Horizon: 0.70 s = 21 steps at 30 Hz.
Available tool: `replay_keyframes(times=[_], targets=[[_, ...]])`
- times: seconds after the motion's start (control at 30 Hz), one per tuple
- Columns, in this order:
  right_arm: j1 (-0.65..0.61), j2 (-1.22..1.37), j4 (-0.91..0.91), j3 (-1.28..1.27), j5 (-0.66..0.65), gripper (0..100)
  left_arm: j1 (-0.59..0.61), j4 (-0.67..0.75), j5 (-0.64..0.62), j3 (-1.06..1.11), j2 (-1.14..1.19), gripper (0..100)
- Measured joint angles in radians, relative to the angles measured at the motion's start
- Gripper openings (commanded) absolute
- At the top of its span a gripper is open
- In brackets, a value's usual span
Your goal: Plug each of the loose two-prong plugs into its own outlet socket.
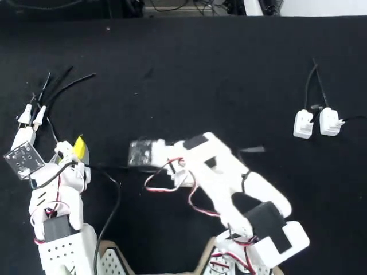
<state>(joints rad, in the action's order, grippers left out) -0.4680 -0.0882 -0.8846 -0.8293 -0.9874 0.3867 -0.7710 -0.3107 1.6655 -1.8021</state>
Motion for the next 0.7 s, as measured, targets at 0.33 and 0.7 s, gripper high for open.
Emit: replay_keyframes(times=[0.33, 0.7], targets=[[0.47, 0.055, -0.336, 0.368, 0.519, 1.1, -0.009, 0.003, 0.0, 0.0, 0.0, 23], [0.686, 0.499, -0.681, 1.073, 0.671, 1.1, -0.009, 0.003, 0.0, 0.0, 0.0, 23]])
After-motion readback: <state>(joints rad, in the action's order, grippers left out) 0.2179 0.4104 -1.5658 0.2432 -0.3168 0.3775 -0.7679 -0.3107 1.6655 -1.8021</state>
